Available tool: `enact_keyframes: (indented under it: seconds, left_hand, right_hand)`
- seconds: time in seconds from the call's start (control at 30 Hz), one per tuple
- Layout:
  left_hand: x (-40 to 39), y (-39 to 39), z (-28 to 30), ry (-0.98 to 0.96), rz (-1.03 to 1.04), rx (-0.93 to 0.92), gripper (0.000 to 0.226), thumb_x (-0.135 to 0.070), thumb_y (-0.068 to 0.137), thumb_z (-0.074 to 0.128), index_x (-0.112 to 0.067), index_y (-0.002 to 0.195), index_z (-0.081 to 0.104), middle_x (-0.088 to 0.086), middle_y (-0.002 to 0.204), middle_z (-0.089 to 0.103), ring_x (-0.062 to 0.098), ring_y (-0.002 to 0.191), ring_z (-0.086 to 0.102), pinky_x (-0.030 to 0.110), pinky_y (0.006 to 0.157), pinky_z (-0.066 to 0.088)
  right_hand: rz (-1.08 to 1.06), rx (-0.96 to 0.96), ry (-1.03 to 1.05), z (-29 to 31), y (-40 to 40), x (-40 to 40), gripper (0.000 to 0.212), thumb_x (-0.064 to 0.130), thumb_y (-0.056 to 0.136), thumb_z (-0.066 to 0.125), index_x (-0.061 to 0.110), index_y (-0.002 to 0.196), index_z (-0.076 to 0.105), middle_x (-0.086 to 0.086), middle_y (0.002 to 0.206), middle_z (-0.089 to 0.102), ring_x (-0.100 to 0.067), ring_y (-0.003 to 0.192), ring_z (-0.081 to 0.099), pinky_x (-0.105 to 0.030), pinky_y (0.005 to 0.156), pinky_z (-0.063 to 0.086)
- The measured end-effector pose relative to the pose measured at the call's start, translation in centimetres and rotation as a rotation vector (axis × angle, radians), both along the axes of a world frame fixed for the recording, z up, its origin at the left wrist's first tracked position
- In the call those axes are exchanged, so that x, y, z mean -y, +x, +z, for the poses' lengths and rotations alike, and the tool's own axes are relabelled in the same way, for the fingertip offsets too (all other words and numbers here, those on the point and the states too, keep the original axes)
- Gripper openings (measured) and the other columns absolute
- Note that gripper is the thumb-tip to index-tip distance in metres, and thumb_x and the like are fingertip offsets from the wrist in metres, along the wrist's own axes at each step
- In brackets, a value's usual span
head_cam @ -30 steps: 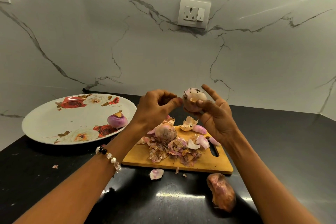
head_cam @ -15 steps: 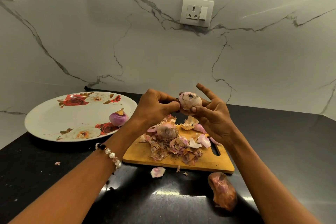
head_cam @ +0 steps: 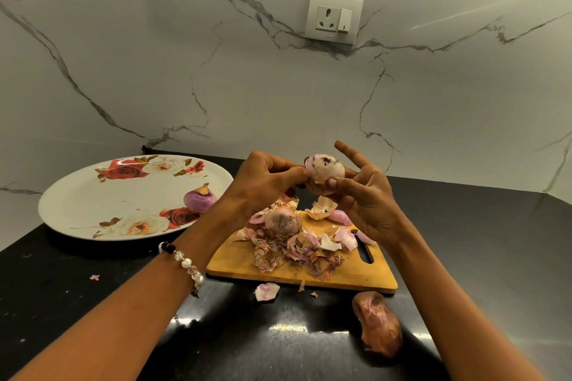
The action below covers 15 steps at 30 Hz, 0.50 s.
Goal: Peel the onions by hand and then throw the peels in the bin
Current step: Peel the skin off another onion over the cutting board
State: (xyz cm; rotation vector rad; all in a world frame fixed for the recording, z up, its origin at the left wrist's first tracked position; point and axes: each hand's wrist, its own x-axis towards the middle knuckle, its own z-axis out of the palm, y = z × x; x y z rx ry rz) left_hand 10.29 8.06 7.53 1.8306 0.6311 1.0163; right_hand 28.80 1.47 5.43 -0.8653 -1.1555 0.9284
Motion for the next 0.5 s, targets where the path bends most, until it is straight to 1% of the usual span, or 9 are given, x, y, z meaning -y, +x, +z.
enact_keyframes:
  seconds: [0.1, 0.17, 0.2, 0.3, 0.4, 0.5]
  left_hand:
    - [-0.18, -0.27, 0.1, 0.002, 0.013, -0.031, 0.016, -0.016, 0.084, 0.069, -0.004, 0.094, 0.073, 0.001, 0.074, 0.069, 0.001, 0.058, 0.064, 0.011, 0.054, 0.048]
    - [-0.2, -0.34, 0.08, 0.031, 0.017, -0.062, 0.015, -0.014, 0.084, 0.069, -0.004, 0.095, 0.073, -0.001, 0.073, 0.068, 0.0, 0.058, 0.063, 0.009, 0.053, 0.046]
    - [-0.21, -0.34, 0.0, 0.048, 0.025, -0.073, 0.015, -0.012, 0.084, 0.068, -0.004, 0.096, 0.073, -0.001, 0.073, 0.068, -0.001, 0.058, 0.063, 0.009, 0.053, 0.047]
    - [-0.39, -0.44, -0.28, 0.077, 0.081, -0.075, 0.017, -0.003, 0.087, 0.064, -0.004, 0.102, 0.072, 0.0, 0.078, 0.07, 0.0, 0.059, 0.064, 0.011, 0.055, 0.049]
    - [-0.45, -0.58, -0.08, 0.016, 0.084, -0.047, 0.02, -0.001, 0.089, 0.06, -0.006, 0.104, 0.071, 0.005, 0.085, 0.072, 0.004, 0.061, 0.066, 0.011, 0.053, 0.047]
    - [-0.28, -0.53, 0.29, -0.075, 0.081, 0.021, 0.018, -0.007, 0.09, 0.062, -0.007, 0.106, 0.07, 0.007, 0.091, 0.073, 0.007, 0.064, 0.068, 0.011, 0.052, 0.047]
  right_hand:
    - [-0.002, 0.058, 0.002, -0.17, -0.25, -0.03, 0.105, 0.006, 0.059, 0.079, 0.01, 0.15, 0.027, -0.018, 0.105, 0.072, -0.034, 0.102, 0.069, -0.039, 0.084, 0.058]
    - [-0.005, 0.067, 0.004, -0.26, -0.31, 0.0, 0.104, 0.004, 0.06, 0.075, 0.009, 0.151, 0.025, -0.018, 0.105, 0.072, -0.034, 0.101, 0.069, -0.039, 0.085, 0.058]
    - [0.0, 0.067, 0.006, -0.26, -0.33, 0.03, 0.105, 0.005, 0.06, 0.076, 0.009, 0.151, 0.024, -0.018, 0.105, 0.072, -0.034, 0.101, 0.069, -0.039, 0.085, 0.058]
    - [0.028, 0.045, 0.0, -0.22, -0.36, -0.01, 0.113, 0.012, 0.056, 0.088, 0.01, 0.15, 0.025, -0.021, 0.107, 0.071, -0.036, 0.103, 0.068, -0.041, 0.085, 0.057]
    - [0.026, 0.023, -0.012, -0.09, -0.43, 0.0, 0.121, 0.016, 0.05, 0.094, 0.01, 0.15, 0.025, -0.021, 0.108, 0.07, -0.036, 0.105, 0.067, -0.04, 0.085, 0.058]
    - [-0.016, 0.013, -0.01, -0.07, -0.41, -0.02, 0.128, 0.02, 0.044, 0.097, 0.013, 0.15, 0.026, -0.02, 0.108, 0.071, -0.036, 0.105, 0.067, -0.039, 0.084, 0.058]
